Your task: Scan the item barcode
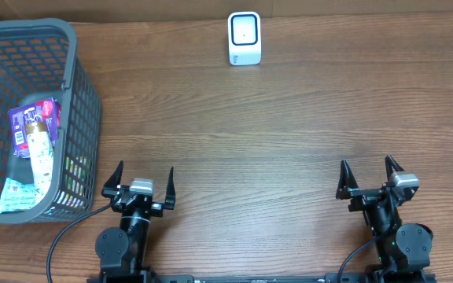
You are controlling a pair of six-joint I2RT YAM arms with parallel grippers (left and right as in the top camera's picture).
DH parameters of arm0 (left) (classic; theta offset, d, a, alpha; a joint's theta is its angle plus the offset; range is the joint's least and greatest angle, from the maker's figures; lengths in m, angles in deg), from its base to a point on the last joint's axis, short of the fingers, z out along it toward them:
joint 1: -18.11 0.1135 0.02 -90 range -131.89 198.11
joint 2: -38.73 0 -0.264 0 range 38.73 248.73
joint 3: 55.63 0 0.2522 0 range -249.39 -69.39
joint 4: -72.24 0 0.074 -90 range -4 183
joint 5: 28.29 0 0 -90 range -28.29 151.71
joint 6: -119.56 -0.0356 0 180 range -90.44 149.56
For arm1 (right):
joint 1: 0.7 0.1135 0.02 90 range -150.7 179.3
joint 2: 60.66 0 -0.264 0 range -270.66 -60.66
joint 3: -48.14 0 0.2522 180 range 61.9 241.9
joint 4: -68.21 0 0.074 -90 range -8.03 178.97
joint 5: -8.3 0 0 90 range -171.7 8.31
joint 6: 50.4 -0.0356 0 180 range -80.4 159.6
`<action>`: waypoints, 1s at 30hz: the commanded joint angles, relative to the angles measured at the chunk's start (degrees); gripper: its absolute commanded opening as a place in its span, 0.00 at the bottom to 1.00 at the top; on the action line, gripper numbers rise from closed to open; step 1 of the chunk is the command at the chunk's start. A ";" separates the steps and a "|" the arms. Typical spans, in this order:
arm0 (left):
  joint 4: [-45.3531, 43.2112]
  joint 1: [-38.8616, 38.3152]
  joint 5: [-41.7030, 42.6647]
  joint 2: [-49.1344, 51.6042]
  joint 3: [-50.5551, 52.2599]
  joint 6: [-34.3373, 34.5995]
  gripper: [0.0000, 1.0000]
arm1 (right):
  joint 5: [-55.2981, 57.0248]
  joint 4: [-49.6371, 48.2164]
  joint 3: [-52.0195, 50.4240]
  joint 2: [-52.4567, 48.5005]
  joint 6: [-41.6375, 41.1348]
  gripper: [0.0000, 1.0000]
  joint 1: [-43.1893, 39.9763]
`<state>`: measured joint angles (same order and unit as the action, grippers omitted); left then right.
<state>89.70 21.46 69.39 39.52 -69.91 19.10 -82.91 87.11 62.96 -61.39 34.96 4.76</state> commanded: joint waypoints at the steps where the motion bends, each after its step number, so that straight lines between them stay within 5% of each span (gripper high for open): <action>1: 0.15 -0.37 -0.63 -0.57 0.24 0.85 1.00 | 0.31 -0.37 -0.61 0.57 0.00 1.00 0.37; 19: 0.13 -0.39 0.02 -0.57 0.24 1.11 1.00 | -0.37 -0.39 -0.61 0.57 -0.02 1.00 0.39; 30: -0.11 -0.39 1.18 -0.52 0.24 17.00 0.99 | -6.82 -1.22 -0.59 0.57 -0.02 1.00 0.39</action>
<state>89.66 21.46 69.48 39.52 -69.91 30.34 -87.10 86.28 62.96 -61.39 34.94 4.76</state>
